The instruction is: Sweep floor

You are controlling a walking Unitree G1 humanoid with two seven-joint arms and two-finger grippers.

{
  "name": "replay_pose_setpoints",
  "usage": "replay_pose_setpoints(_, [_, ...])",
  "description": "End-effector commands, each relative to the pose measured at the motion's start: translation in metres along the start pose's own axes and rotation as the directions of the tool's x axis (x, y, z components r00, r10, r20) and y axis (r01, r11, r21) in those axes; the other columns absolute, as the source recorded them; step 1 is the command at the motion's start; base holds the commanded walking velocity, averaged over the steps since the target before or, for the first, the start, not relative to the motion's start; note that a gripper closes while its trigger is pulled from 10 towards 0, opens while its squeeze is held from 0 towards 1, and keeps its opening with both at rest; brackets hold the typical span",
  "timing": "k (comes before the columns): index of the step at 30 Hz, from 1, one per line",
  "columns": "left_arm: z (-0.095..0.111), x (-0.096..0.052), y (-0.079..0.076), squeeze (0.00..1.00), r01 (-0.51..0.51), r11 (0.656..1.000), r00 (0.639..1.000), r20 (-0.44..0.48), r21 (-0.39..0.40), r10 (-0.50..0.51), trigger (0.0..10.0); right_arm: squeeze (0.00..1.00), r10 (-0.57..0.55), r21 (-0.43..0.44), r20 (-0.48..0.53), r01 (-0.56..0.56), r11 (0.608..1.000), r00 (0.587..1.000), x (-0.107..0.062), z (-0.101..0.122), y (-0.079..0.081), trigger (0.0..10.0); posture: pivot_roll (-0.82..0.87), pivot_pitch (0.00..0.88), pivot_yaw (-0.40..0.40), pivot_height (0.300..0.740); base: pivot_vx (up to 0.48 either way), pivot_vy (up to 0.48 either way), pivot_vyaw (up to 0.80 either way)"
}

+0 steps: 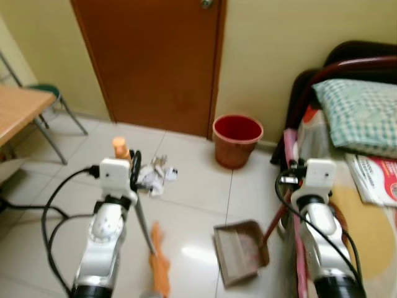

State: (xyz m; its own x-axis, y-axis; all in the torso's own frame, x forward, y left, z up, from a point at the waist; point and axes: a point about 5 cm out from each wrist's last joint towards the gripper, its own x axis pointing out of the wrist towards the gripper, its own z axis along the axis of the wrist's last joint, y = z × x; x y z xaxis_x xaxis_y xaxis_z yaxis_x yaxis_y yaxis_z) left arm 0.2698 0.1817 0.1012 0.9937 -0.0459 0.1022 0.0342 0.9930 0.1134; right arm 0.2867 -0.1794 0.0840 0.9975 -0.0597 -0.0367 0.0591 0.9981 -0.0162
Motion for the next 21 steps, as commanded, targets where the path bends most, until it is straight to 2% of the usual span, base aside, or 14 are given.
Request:
replay_pose_setpoints(1, [0.012,0.005,-0.011,0.0,0.037,0.999,0.998,0.055,0.002,-0.037,10.0,0.0,-0.021,0.008,0.028,0.021,1.0,0.999,0.0,0.005,-0.01,10.0,-0.03,0.0,-0.024,0.74,0.337,0.341,0.0])
replay_pose_setpoints(6, [0.011,0.001,-0.009,0.0,0.017,1.0,0.999,0.039,-0.015,-0.017,10.0,0.0,-0.045,-0.003,-0.004,0.045,0.999,0.999,-0.005,-0.002,-0.016,10.0,-0.02,0.02,-0.035,0.74,0.337,0.341,0.0])
replay_pose_setpoints(12, [0.001,-0.007,-0.01,0.0,0.023,0.999,1.0,-0.001,-0.029,-0.023,10.0,0.0,-0.052,0.002,-0.042,0.052,0.999,0.998,-0.01,-0.014,-0.014,10.0,-0.02,0.0,-0.023,0.74,0.339,0.34,0.0])
replay_pose_setpoints(17, [-0.005,-0.007,-0.014,0.0,0.024,0.999,1.0,-0.017,-0.037,-0.025,10.0,0.0,-0.061,0.015,-0.074,0.062,0.998,0.995,-0.009,-0.025,-0.015,10.0,-0.03,0.0,-0.021,0.74,0.335,0.344,0.0])
replay_pose_setpoints(21, [-0.006,-0.008,-0.016,0.0,0.033,0.999,0.999,-0.015,-0.018,-0.034,10.0,0.0,-0.076,0.004,-0.052,0.077,0.997,0.996,-0.004,-0.019,-0.015,10.0,-0.02,0.0,-0.013,0.74,0.234,0.127,0.0])
